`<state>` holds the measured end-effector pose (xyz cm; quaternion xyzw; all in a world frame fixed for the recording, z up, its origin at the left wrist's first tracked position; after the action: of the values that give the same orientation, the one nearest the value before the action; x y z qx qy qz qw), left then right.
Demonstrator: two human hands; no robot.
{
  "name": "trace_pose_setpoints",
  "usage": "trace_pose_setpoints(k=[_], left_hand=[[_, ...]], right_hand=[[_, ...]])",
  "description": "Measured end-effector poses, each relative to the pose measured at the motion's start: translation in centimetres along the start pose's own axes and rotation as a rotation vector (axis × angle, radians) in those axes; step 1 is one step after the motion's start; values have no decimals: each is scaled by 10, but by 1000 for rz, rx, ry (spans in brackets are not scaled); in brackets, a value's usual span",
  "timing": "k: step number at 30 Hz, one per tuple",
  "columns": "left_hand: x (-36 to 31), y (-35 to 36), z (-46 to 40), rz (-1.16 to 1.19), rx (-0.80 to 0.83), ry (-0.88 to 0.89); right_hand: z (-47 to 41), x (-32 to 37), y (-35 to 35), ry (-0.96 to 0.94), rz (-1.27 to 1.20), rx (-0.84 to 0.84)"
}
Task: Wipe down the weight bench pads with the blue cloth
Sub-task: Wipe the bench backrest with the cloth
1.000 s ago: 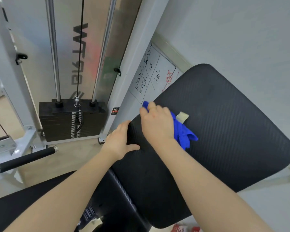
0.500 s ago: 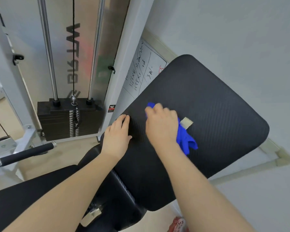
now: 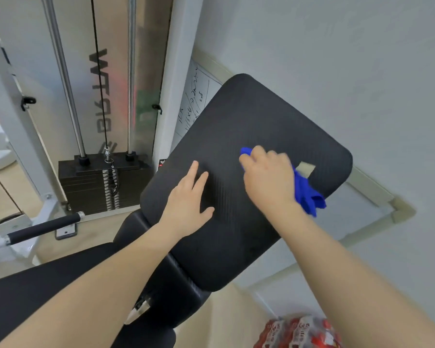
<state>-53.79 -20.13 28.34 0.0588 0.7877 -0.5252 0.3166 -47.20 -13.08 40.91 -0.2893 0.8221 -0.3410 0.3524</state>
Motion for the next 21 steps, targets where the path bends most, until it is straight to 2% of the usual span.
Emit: trace_pose_setpoints(k=[3, 6, 8, 11, 15, 17, 21], left_hand=[[-24, 16, -4, 7, 55, 53], [-32, 29, -3, -40, 108, -42], [-38, 34, -5, -55, 140, -90], [-44, 36, -8, 29, 108, -198], [-48, 36, -5, -43, 18, -283], [-51, 34, 0, -71, -52, -293], [-65, 32, 10, -37, -147, -196]], right_hand=[[49, 21, 16, -144, -42, 75], [55, 17, 10, -263, 15, 125], [28, -18, -9, -159, 80, 22], [-1, -81, -40, 69, -6, -171], [25, -66, -30, 69, 52, -125], [54, -40, -16, -38, 9, -49], [110, 3, -2, -498, 90, 55]])
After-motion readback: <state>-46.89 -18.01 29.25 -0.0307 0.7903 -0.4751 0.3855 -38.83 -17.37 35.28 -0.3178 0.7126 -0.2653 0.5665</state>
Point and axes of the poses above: each hand's wrist, its own z-axis away from the middle knuckle, its own y-axis out of the palm, x = y × z, the point moved 10 cm from there along -z, towards the middle knuckle, and after that the axes turned 7 degrees about y, right-handed, at the moved point
